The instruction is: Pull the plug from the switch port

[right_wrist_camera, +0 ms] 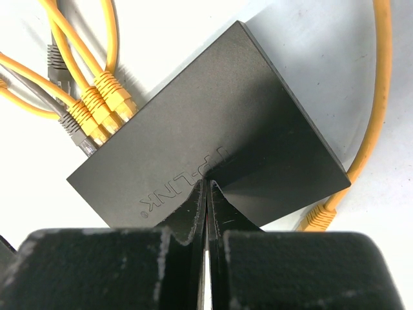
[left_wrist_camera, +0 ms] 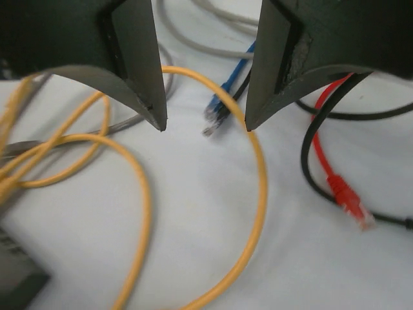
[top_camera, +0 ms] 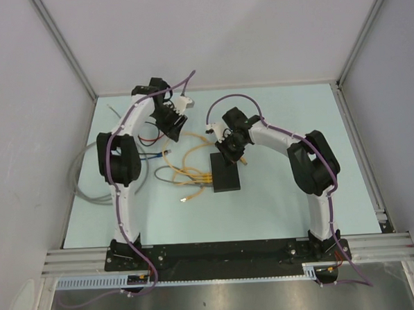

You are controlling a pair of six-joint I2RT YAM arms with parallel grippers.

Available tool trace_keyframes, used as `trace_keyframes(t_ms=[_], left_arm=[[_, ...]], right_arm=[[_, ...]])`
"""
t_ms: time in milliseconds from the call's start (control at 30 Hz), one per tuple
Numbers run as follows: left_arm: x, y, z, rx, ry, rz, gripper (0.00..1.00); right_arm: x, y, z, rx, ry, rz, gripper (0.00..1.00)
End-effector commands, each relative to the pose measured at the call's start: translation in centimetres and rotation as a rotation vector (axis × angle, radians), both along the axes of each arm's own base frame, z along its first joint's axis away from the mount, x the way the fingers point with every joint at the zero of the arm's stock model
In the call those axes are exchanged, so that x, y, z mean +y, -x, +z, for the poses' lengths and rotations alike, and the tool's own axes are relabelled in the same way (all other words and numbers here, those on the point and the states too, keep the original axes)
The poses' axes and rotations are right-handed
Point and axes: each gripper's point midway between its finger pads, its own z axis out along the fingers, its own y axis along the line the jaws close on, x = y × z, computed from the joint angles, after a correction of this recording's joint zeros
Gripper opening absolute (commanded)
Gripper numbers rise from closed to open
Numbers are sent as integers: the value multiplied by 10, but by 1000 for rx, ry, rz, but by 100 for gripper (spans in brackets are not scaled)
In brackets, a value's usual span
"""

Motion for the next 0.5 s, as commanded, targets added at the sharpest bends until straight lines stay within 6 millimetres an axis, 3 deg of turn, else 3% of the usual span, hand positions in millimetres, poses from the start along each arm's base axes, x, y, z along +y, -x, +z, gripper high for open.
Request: trace_keyframes(t_ms=[0,133,233,367,467], left_arm=[[-65,12,98,-101,359,-83,59],[-93,26,110,-37,507,-70,61],[-107,44,86,58,531,-69,62],[-116,75,32,178,501,-67,63],[-123,89,7,239,501,-63,60]], right_arm=[[-34,25,-63,117,187,8,0],[-35,22,-64,125,188,2,0],[-35,21,-65,130,193,-2,0],[-36,21,-65,130,193,-3,0],[-36,21,-64,125,194,-3,0]])
